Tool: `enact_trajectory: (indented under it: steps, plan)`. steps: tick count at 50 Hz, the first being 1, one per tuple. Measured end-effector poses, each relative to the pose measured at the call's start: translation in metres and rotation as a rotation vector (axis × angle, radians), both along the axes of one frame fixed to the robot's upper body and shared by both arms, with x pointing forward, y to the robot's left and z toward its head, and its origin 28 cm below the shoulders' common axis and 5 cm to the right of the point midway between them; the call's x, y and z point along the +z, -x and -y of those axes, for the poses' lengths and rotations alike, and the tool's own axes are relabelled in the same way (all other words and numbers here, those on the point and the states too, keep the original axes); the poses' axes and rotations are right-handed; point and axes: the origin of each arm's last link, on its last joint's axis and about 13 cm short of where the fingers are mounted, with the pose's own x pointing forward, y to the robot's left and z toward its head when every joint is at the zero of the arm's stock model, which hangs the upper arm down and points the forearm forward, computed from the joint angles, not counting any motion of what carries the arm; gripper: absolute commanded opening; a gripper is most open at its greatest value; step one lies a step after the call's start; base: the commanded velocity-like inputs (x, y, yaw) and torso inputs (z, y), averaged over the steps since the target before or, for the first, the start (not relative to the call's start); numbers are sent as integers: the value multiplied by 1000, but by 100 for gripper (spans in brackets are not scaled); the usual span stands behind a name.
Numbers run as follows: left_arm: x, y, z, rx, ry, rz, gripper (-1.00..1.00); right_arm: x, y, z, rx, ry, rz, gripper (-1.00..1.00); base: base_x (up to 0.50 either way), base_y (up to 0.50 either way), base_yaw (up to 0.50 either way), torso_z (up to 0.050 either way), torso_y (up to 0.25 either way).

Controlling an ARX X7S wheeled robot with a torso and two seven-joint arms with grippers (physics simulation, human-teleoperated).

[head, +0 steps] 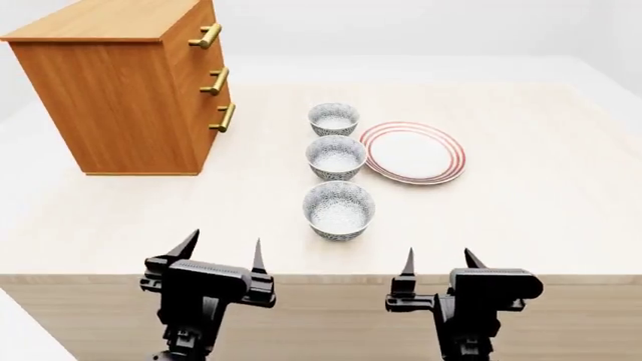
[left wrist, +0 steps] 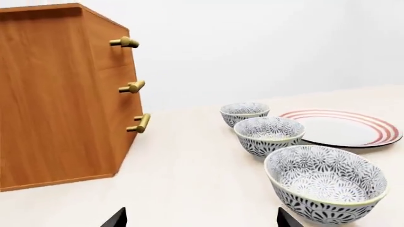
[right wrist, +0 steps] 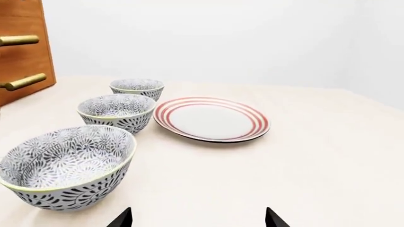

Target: Stack the bowl in the middle on the bowl at the back.

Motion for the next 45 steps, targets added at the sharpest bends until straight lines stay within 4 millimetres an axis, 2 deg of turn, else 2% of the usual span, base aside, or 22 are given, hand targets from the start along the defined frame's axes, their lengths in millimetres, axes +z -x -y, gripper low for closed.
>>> enact_trajectory:
  steps: [11,20,45]
  plan:
    - [21,-16,2,-75,-27,-10,100,26,-19,12,37,38,-23,100,6,0,0,0,0]
    - [28,-19,5,-111,-37,-19,100,41,-27,17,65,57,-22,100,401,0,0,0,0]
    - [34,-18,8,-155,-61,-11,100,53,-28,23,87,66,-9,100,444,0,0,0,0]
